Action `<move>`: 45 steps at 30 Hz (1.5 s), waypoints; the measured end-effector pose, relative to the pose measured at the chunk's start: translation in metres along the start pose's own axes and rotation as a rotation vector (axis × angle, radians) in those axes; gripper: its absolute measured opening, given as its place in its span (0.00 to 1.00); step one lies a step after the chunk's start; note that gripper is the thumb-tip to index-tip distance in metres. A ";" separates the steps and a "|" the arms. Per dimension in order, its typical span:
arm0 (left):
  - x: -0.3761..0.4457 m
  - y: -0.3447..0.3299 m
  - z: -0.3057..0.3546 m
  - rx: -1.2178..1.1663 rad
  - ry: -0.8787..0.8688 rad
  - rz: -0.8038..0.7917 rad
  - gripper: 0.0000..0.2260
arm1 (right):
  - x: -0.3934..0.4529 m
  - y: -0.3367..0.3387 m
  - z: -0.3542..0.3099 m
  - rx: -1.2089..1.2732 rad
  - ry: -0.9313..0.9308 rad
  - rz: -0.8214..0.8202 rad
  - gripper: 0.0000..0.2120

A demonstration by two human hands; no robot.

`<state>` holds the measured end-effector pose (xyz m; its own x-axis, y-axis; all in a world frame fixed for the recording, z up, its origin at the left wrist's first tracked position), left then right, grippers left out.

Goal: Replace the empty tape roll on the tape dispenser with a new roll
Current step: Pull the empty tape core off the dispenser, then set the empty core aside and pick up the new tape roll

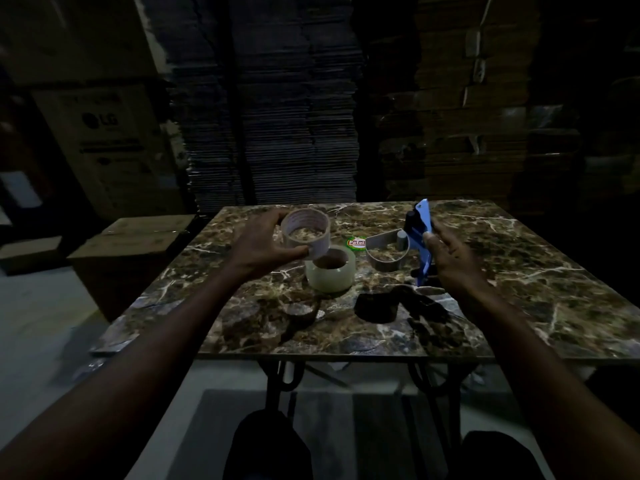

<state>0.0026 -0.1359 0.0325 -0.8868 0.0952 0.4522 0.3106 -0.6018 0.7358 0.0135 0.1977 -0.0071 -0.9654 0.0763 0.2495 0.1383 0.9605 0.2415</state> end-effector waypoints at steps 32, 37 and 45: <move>-0.060 -0.031 -0.079 -0.143 0.269 -0.112 0.26 | 0.002 -0.004 0.023 -0.060 -0.103 -0.002 0.15; -0.063 -0.032 -0.089 -0.163 0.293 -0.109 0.28 | 0.003 -0.004 0.026 -0.066 -0.083 -0.015 0.16; -0.060 -0.037 -0.088 -0.185 0.304 -0.128 0.26 | 0.006 -0.006 0.034 -0.072 -0.081 -0.010 0.17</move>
<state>0.0141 -0.1893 -0.0668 -0.9841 -0.0447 0.1717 0.1486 -0.7360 0.6605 -0.0004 0.2012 -0.0387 -0.9811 0.0905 0.1709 0.1408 0.9399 0.3109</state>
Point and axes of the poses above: each hand's wrist, its own x-axis towards the middle knuckle, its own y-axis out of the back of the hand, z = x × y, the point moved 8 cm from there along x, towards the middle knuckle, and after that the axes turned 5 degrees about -x, right-handed, at the moved point
